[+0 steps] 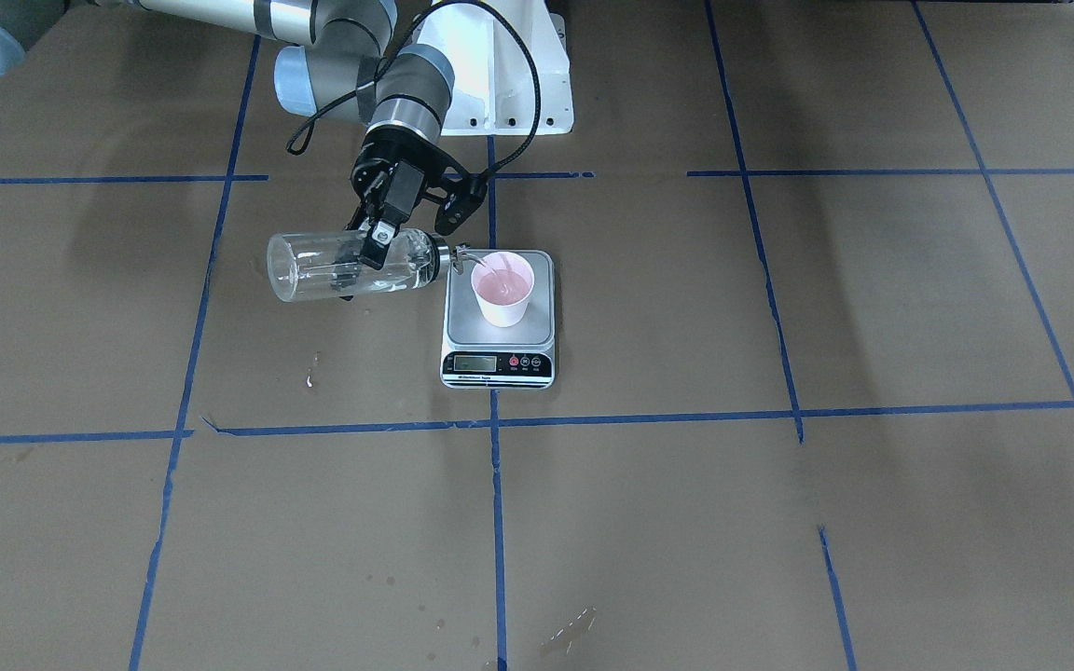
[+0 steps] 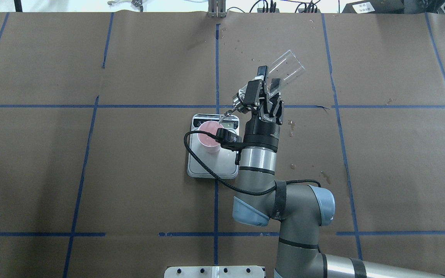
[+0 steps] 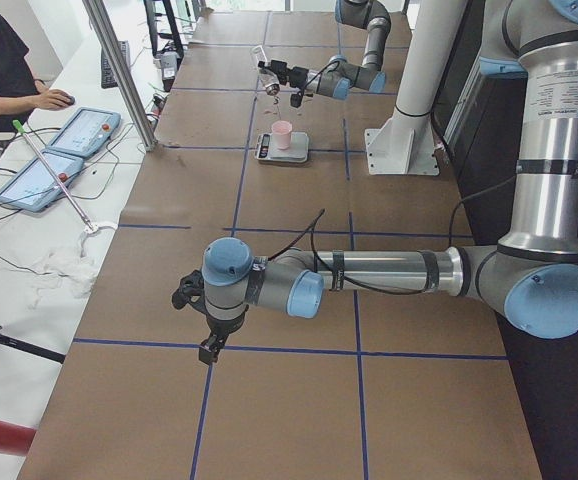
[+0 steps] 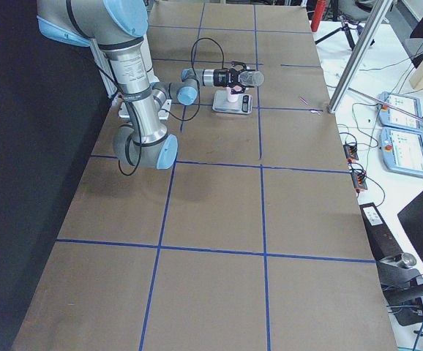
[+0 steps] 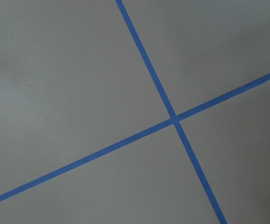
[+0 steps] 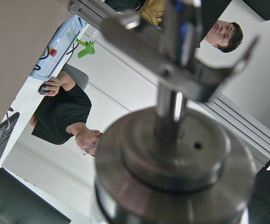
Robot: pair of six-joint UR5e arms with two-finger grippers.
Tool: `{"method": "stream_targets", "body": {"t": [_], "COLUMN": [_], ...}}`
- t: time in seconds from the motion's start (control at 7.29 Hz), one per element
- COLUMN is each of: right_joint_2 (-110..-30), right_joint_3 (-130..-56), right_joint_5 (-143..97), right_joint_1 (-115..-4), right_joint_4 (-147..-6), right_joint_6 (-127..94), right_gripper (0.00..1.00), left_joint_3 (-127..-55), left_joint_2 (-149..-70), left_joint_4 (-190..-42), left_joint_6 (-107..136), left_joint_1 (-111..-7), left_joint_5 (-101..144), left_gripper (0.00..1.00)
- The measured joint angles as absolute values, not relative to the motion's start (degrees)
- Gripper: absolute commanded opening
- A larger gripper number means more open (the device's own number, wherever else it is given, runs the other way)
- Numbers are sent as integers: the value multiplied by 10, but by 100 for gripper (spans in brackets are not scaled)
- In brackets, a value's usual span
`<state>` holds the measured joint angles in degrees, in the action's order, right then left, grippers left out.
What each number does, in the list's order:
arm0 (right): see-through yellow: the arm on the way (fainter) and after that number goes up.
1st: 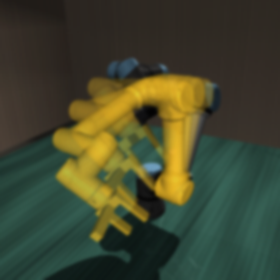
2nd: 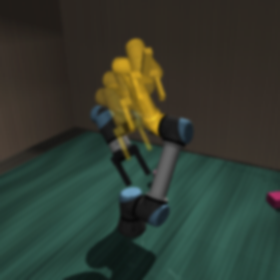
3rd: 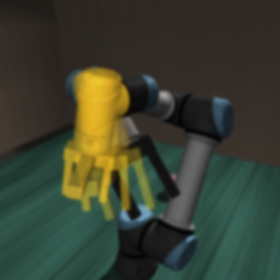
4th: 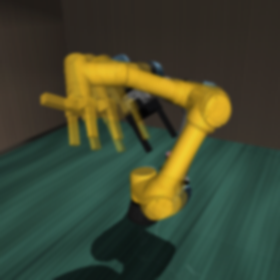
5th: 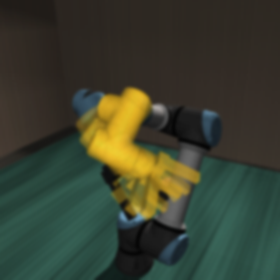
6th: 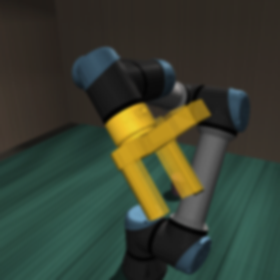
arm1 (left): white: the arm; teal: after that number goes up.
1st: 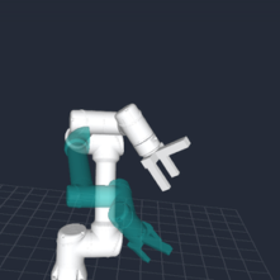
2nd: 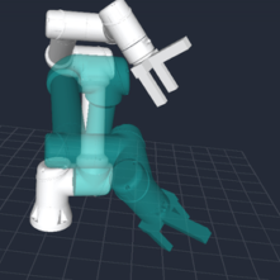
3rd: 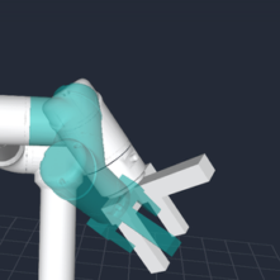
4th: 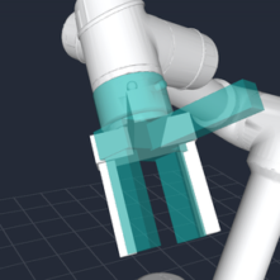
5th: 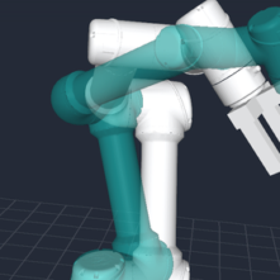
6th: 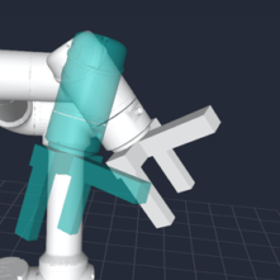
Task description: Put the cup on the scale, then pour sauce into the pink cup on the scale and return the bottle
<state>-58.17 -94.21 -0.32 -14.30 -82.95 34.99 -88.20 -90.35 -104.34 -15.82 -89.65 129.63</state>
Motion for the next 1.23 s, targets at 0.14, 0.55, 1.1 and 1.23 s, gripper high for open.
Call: {"method": "stream_targets", "body": {"t": [0.14,0.55,1.1,1.23], "right_joint_2": [-580,-587,-587,-587], "right_joint_3": [-942,-936,-932,-933], "right_joint_5": [4,2,-63,-84], "right_joint_1": [-142,-138,-138,-138], "right_joint_4": [-828,-787,-759,-759], "right_joint_6": [355,337,221,168], "right_gripper": [0,0,0,0], "left_joint_3": [-883,-885,-886,-887], "left_joint_2": [-904,-904,-904,-905], "left_joint_4": [-1043,-1039,-1038,-1038], "left_joint_6": [-158,-157,-157,-157], "left_joint_1": [-896,-896,-896,-896], "left_joint_5": [1296,1313,1316,1316], "left_gripper": [100,100,100,100]}}
